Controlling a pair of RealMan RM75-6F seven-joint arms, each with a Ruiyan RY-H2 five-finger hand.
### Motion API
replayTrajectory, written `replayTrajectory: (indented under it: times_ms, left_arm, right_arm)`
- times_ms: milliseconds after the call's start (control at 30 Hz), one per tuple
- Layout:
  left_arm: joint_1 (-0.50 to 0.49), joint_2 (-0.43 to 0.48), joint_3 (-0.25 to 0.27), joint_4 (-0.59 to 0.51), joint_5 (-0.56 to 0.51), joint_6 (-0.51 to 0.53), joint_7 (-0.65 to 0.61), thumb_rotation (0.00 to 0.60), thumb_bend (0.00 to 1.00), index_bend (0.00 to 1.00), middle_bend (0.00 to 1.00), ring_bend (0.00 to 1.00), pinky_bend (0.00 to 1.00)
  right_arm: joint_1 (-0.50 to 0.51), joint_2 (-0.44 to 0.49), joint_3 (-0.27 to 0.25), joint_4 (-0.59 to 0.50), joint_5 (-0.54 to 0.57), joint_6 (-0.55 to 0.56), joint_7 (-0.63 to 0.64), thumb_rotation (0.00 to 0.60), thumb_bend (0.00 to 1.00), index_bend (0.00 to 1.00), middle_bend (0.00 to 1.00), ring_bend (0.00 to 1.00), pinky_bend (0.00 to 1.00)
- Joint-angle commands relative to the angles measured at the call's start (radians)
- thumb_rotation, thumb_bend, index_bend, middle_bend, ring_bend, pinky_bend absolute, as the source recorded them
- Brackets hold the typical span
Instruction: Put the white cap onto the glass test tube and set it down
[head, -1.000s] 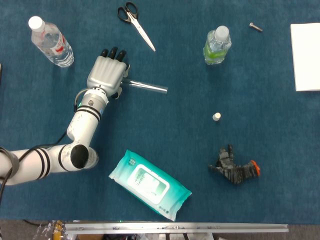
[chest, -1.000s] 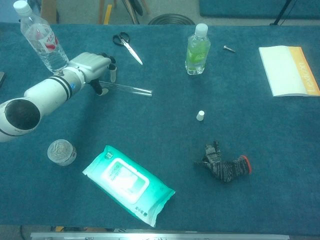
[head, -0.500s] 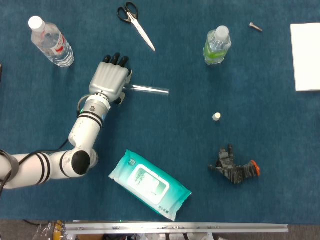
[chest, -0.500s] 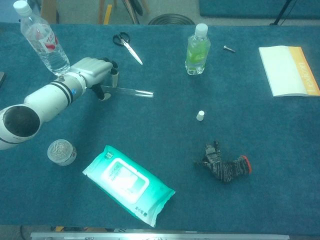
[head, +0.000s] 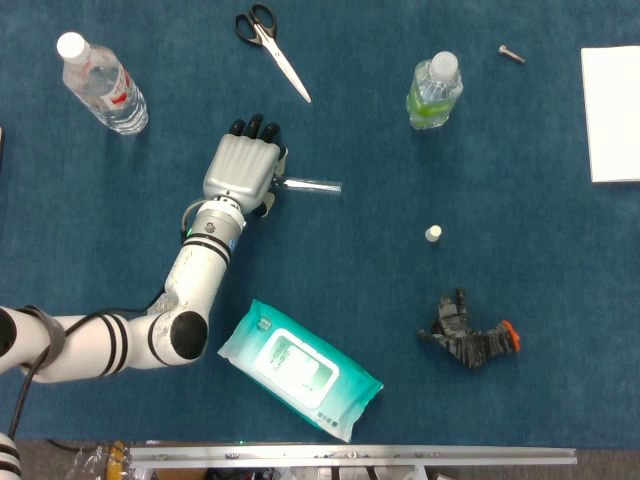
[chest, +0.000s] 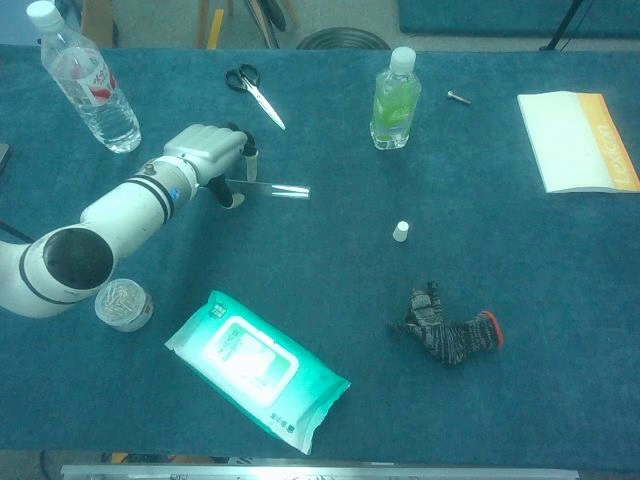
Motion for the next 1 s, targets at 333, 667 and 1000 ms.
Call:
replayTrajectory:
  times_ms: [333,667,1000]
  left_arm:
    - [-0.001,-0.064,-0.031,0.045,-0.002,0.015,-0.008,0.6,0.32,0.46,0.16,0.02,0.09]
    - [0.008,-0.078,-0.043,0.054,0.0,0.017,-0.009,0.6,0.32,0.48,0.18,0.03,0.09]
    - [0.038,-0.034,-0.045,-0.004,0.029,0.024,-0.039,0.6,0.34,0.49,0.19,0.04,0.09]
  right_arm:
    - [-0.008,0.008,0.0,0.01,0.002,0.008,0.019,0.6,0.51,0.37,0.4,0.31,0.45]
    - [-0.01,0.007,0.003,0.013,0.009,0.008,0.021,0.6,0.51,0.37,0.4,0.31,0.45]
    - [-0.011,0.007,0.004,0.003,0.006,0.009,0.008,0.6,0.51,0.37,0.4,0.31,0.45]
